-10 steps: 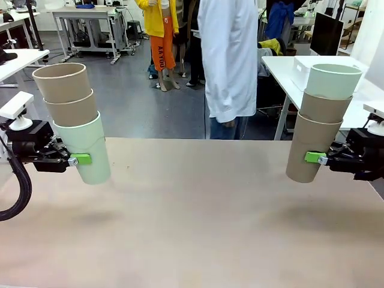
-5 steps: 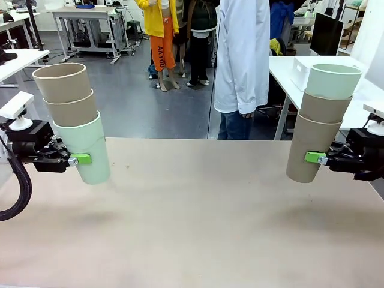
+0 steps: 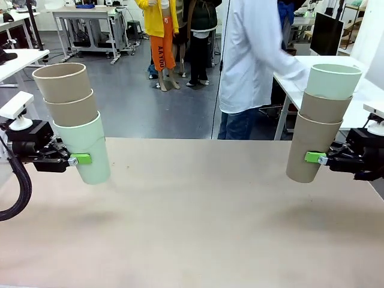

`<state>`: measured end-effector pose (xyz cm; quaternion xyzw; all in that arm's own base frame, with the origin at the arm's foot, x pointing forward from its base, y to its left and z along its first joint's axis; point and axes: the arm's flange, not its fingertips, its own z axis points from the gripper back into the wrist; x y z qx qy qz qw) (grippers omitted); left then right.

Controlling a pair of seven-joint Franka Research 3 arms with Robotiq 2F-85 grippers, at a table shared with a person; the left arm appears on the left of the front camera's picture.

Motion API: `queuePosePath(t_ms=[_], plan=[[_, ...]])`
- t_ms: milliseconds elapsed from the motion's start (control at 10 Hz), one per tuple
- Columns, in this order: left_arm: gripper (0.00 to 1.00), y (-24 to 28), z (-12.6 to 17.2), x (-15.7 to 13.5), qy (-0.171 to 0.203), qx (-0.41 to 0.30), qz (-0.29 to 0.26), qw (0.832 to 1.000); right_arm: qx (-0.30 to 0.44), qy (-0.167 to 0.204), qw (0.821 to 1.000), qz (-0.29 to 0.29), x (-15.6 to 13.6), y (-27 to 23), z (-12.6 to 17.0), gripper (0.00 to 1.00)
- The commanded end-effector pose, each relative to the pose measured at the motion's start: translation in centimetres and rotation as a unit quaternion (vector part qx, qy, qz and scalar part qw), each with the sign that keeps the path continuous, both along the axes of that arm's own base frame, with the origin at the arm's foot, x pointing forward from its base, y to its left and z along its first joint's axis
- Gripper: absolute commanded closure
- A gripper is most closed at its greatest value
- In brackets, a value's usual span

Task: Stack the cups and store them in the basket.
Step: Place the stack of Reusable plastic cups into the Pantry Basket.

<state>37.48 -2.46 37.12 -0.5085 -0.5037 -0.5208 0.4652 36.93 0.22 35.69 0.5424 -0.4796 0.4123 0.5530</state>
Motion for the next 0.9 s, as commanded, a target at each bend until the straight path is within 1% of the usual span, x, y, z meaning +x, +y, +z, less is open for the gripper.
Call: queuePosePath(t_ms=[0, 800], plan=[[0.15, -0.07, 0.49, -0.19, -0.006, -0.003, 0.0, 1.0, 0.002, -0.004, 1.0, -0.004, 0.2, 0.37, 0.4, 0.15], [0.15, -0.07, 0.49, -0.19, -0.006, -0.003, 0.0, 1.0, 0.002, -0.004, 1.0, -0.004, 0.2, 0.37, 0.4, 0.15]])
